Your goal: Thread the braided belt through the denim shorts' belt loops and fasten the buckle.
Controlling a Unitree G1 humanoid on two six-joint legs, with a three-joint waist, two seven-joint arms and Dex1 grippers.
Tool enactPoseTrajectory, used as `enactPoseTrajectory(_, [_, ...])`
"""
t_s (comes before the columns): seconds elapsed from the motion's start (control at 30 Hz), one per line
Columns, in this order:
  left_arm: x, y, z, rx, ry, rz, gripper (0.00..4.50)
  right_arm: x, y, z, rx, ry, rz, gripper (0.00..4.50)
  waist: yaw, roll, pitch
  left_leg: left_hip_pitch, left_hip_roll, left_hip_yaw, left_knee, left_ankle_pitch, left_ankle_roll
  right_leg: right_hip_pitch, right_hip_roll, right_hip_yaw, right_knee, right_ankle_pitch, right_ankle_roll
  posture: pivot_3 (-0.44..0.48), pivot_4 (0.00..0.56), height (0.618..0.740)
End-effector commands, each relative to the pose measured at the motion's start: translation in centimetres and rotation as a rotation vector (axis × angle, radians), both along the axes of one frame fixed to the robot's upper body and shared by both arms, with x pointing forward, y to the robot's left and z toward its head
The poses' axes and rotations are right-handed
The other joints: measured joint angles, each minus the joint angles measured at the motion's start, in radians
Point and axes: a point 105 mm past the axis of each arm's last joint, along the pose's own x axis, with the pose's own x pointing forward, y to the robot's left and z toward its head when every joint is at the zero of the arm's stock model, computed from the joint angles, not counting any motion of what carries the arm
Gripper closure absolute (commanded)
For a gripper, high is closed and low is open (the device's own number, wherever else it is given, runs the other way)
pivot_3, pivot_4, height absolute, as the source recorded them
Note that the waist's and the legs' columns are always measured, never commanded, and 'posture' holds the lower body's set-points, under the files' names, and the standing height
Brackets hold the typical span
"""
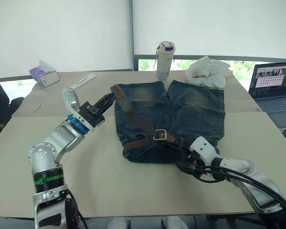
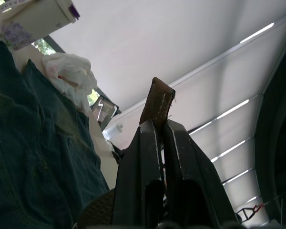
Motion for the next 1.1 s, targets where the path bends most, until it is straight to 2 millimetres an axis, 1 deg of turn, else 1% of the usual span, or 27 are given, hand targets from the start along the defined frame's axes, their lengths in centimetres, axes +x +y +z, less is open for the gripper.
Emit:
enactPoseTrajectory(0.03, [-1.4,-1.0,1.2,0.017,-0.065,-0.073,4.5,-0.4,1.3,4.5,0.155,-0.145,0.102,0.3,0.0,0.0,0.0,0.0,0.0,0.0,0.0,0.0,0.0,0.0,0.0,0.0,0.0,0.0,0.0,0.0,0.15,0.74])
enactPoseTrajectory(0.07, [-1.6,-1.2,1.1,0.02,-0.063,-0.086,4.5,-0.6,1.5,5.2,0.191,-0.162,0.117,0.3,0.0,0.0,0.0,0.0,0.0,0.0,0.0,0.0,0.0,0.0,0.0,0.0,0.0,0.0,0.0,0.0,0.15,0.74])
enactPoseTrajectory(0.17, [-1.9,-1.5,0.3,0.047,-0.048,-0.095,4.5,0.4,2.0,8.3,0.349,-0.265,0.09,0.3,-0.004,0.0,0.0,0.0,0.0,0.0,0.0,0.0,0.0,0.0,0.0,0.0,0.0,0.0,0.0,0.0,0.15,0.74])
enactPoseTrajectory(0.2, [-1.8,-1.4,0.1,0.042,-0.04,-0.082,4.5,1.0,2.4,9.2,0.406,-0.304,0.079,0.54,-0.007,0.0,0.0,0.0,0.0,0.0,0.0,0.0,0.0,0.0,0.0,0.0,0.0,0.0,0.0,0.0,0.15,0.74])
enactPoseTrajectory(0.23, [-1.8,-1.1,0.0,0.037,-0.036,-0.071,4.5,1.4,2.8,9.5,0.444,-0.318,0.073,0.84,-0.008,0.0,0.0,0.001,0.001,0.0,-0.001,0.0,0.0,0.0,0.0,0.001,0.001,0.0,-0.001,0.0,0.15,0.74])
enactPoseTrajectory(0.3, [-1.8,-0.8,0.0,0.033,-0.035,-0.058,4.5,1.8,3.3,9.5,0.476,-0.317,0.07,1.44,-0.006,0.0,0.0,0.002,0.001,0.0,-0.001,0.0,0.0,0.0,0.0,0.001,0.001,0.001,-0.001,0.0,0.15,0.74])
enactPoseTrajectory(0.37, [-1.8,-0.1,-0.7,0.055,-0.014,-0.033,4.5,2.3,4.0,8.8,0.434,-0.321,0.087,2.13,-0.003,0.0,0.0,0.002,0.001,0.0,-0.001,0.0,0.0,-0.001,0.0,0.001,0.001,0.001,-0.001,0.0,0.15,0.74])
enactPoseTrajectory(0.43, [-1.9,0.6,-1.4,0.076,0.012,-0.016,4.5,2.7,5.1,8.4,0.409,-0.338,0.125,2.84,-0.003,0.0,0.0,0.001,0.0,0.0,-0.001,0.0,0.0,-0.001,-0.001,0.001,0.001,0.001,-0.001,0.0,0.15,0.74])
enactPoseTrajectory(0.47, [-1.9,0.8,-2.0,0.099,0.029,-0.006,4.5,2.9,5.5,8.4,0.407,-0.35,0.144,3.1,-0.003,0.0,0.0,0.001,0.0,0.0,-0.001,0.0,0.0,-0.001,-0.001,0.001,0.001,0.001,-0.001,0.0,0.15,0.74])
enactPoseTrajectory(0.5, [-1.9,0.8,-2.3,0.115,0.04,0.0,4.5,3.1,5.8,8.4,0.406,-0.359,0.156,3.53,-0.003,0.0,0.0,0.001,0.0,0.001,-0.001,0.0,0.0,-0.002,-0.001,0.001,0.001,0.001,-0.001,0.0,0.15,0.74])
enactPoseTrajectory(0.6, [-1.9,0.7,-2.8,0.14,0.045,0.001,4.5,3.5,6.2,7.9,0.37,-0.382,0.195,4.47,-0.003,0.0,0.0,0.001,0.0,0.0,-0.001,0.0,0.0,-0.002,-0.001,0.001,0.001,0.001,-0.001,0.0,0.15,0.74])
enactPoseTrajectory(0.7, [-2.0,0.6,-3.1,0.142,0.044,-0.002,4.5,4.1,5.5,5.8,0.283,-0.367,0.212,4.47,0.0,0.0,0.0,0.001,0.0,0.0,-0.001,0.0,0.0,-0.001,-0.001,0.001,0.001,0.001,-0.001,0.0,0.15,0.74])
enactPoseTrajectory(0.77, [-2.2,0.6,-3.3,0.175,0.041,-0.013,4.5,4.2,5.1,4.0,0.234,-0.326,0.225,4.47,0.0,0.0,0.0,0.001,0.0,0.001,-0.001,0.0,0.0,-0.001,-0.002,0.001,0.0,0.001,-0.001,0.0,0.15,0.74])
enactPoseTrajectory(0.9, [-2.2,1.4,-3.4,0.214,0.035,-0.009,4.5,4.0,4.2,0.6,0.107,-0.247,0.25,4.47,-0.004,0.0,0.0,0.002,0.0,0.001,-0.002,0.0,0.0,-0.001,-0.001,0.001,0.001,0.001,-0.001,0.0,0.15,0.74])
enactPoseTrajectory(1.0, [-1.9,2.1,-3.2,0.232,0.023,0.003,4.5,4.0,4.0,-0.3,0.101,-0.226,0.239,4.47,-0.009,0.0,0.0,0.004,0.001,0.001,-0.002,0.0,0.0,0.0,0.0,0.001,0.001,0.001,-0.002,0.0,0.15,0.74])
enactPoseTrajectory(1.1, [-1.7,2.6,-3.3,0.245,0.019,0.014,4.5,3.8,4.1,-0.2,0.123,-0.221,0.243,4.47,-0.008,0.0,0.0,0.006,0.001,0.001,-0.002,0.0,0.0,0.001,0.0,0.001,0.001,0.001,-0.002,0.0,0.15,0.74])
